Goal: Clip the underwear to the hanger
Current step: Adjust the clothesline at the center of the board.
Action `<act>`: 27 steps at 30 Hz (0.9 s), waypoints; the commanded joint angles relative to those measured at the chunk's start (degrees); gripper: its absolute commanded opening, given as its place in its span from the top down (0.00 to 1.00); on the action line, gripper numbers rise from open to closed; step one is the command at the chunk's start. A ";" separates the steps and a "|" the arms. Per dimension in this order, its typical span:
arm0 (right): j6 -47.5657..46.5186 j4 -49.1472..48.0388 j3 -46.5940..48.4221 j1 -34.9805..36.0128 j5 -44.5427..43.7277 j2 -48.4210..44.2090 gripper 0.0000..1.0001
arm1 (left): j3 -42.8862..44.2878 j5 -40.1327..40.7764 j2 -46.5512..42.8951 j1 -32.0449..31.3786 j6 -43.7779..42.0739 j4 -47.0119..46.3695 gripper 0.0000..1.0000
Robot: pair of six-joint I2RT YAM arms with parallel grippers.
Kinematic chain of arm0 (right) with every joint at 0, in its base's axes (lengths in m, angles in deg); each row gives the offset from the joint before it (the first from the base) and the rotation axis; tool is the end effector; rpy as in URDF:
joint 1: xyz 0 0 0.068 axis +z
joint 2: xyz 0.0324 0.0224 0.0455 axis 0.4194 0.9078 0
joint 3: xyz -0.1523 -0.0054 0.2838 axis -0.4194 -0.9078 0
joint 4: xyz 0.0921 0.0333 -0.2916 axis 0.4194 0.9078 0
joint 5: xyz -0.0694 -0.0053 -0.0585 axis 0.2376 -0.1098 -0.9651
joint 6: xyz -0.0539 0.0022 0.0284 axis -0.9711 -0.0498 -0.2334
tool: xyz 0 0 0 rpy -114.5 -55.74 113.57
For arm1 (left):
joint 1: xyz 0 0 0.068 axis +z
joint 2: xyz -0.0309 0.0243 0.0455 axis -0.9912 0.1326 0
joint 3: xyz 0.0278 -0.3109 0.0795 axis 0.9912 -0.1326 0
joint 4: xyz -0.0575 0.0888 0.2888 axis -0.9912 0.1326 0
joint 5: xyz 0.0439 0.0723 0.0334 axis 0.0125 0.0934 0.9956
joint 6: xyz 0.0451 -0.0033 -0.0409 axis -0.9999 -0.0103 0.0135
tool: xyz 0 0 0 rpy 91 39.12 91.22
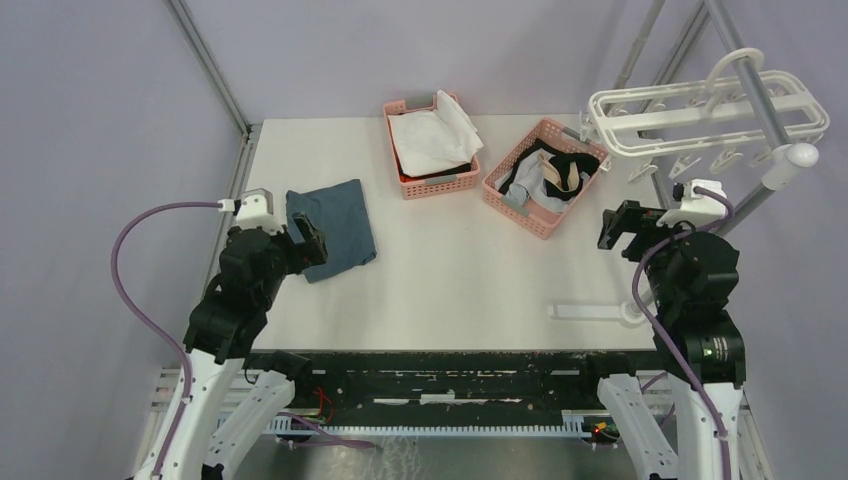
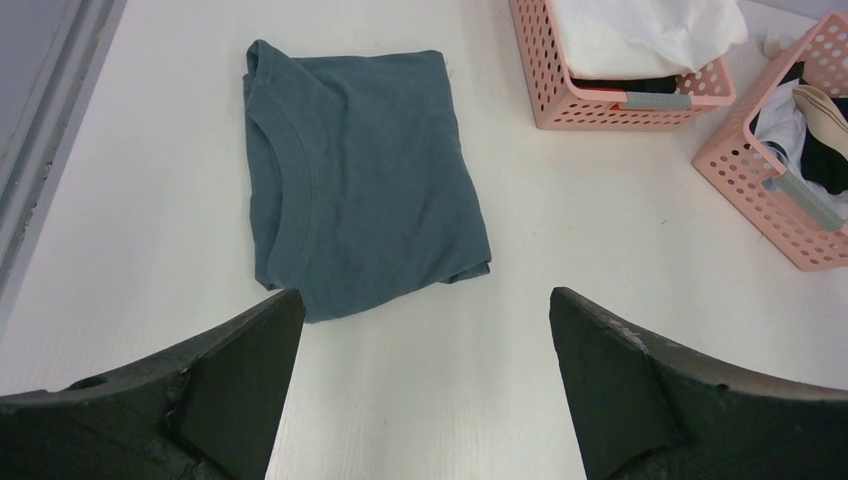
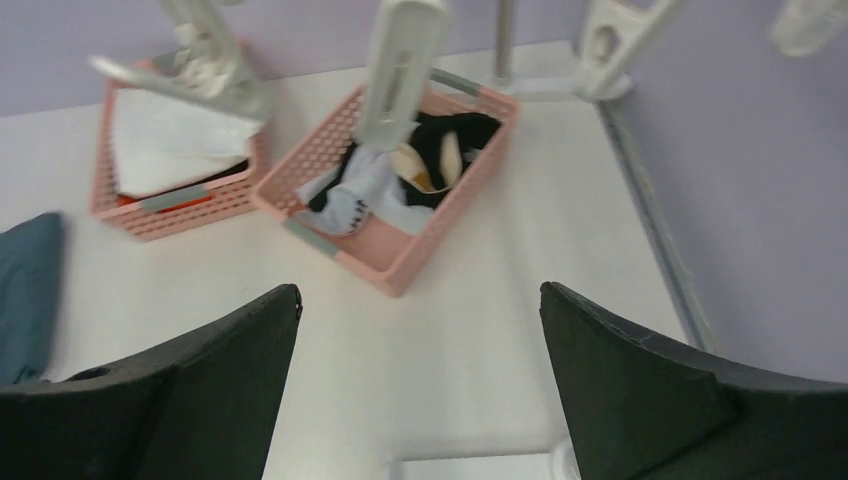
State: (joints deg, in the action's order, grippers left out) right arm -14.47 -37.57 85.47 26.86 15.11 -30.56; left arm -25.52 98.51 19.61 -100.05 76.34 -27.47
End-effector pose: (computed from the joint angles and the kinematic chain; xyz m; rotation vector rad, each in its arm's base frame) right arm 0.1067 -0.0054 0.4563 0.2750 1.7410 -0.0247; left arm 0.1274 -0.0269 0.3913 -0.2312 1.9445 -0.1456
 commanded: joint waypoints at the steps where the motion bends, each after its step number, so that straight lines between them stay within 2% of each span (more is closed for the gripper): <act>1: -2.54 -0.31 1.73 -0.22 23.05 0.38 0.04 | -0.88 -2.67 1.10 0.50 0.17 -4.93 0.01; 5: -1.37 -1.24 -0.64 -0.10 27.14 0.82 0.00 | -2.09 -4.01 2.02 0.52 0.67 -6.30 0.01; 8: -2.08 -1.35 -1.49 1.26 25.13 1.56 0.00 | -2.89 -4.57 2.40 0.38 1.09 -7.05 0.01; 11: -3.28 -1.69 -1.19 5.74 21.11 3.04 0.00 | -3.52 -4.77 2.57 0.45 1.23 -7.44 0.01; 14: -4.87 -2.22 -0.20 15.29 12.26 6.29 0.00 | -3.75 -4.48 2.65 0.48 1.24 -7.53 0.01; 19: -9.72 -5.19 1.14 43.93 -12.57 16.04 0.00 | -4.59 -3.27 2.35 0.50 1.24 -7.83 0.01; 21: -10.91 -8.36 1.03 52.20 -20.29 20.66 0.00 | -4.74 -3.05 2.11 0.56 1.15 -7.97 0.01; 23: -11.05 -11.97 1.40 55.35 -22.96 25.85 0.00 | -4.88 -2.79 2.01 0.48 1.15 -8.13 0.01; 27: -9.98 -13.15 6.12 54.55 -28.02 37.65 0.00 | -5.18 -2.78 1.46 0.50 1.23 -8.28 0.01</act>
State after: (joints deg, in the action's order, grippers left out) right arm -23.84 -45.77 85.01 82.03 -0.17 -0.73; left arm -30.55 95.14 21.97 -100.05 76.39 -32.54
